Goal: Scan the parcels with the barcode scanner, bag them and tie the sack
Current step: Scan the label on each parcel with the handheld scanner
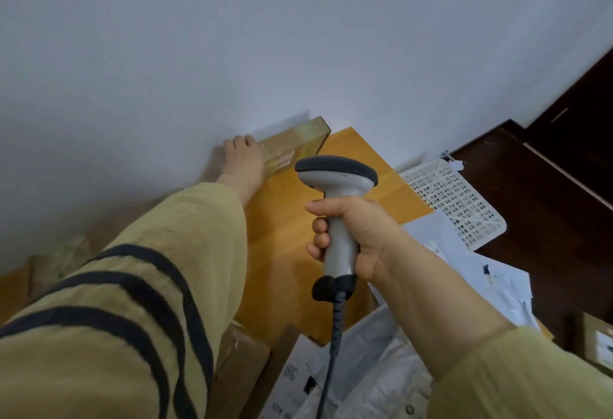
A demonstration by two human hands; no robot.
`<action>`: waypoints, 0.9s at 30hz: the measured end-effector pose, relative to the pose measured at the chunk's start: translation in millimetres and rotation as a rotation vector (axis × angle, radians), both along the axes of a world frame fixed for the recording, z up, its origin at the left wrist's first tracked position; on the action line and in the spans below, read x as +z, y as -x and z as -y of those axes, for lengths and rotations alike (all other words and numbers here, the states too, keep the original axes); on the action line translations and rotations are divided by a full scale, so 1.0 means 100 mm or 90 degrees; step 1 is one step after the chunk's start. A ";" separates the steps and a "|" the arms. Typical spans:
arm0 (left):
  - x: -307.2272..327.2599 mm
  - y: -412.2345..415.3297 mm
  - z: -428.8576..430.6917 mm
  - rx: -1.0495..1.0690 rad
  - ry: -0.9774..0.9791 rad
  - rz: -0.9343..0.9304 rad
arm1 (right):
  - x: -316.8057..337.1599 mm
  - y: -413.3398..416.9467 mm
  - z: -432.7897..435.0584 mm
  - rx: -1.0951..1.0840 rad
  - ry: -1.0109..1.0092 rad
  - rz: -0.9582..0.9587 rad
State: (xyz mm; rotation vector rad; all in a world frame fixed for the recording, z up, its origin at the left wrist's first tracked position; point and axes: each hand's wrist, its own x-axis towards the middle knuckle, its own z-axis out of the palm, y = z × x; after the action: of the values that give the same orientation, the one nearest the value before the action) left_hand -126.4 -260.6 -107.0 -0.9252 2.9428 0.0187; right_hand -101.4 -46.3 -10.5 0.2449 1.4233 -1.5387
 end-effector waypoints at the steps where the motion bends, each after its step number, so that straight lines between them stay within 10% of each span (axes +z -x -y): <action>1: -0.01 -0.01 -0.02 0.009 0.005 0.000 | 0.00 0.00 -0.01 0.001 0.002 0.000; 13: 0.67 -0.75 -0.52 0.016 -0.069 -0.133 | 0.49 -0.29 -0.45 0.027 0.058 -0.021; 27: 1.74 -3.17 -2.14 -0.039 0.152 -0.305 | 0.91 -1.27 -1.72 -0.106 0.121 -0.124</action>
State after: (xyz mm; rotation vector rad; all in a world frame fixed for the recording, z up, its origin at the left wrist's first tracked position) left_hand 190.7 -46.2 67.0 -0.9749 3.4764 -0.1371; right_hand 25.3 125.6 80.5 0.1019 1.4222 -1.8639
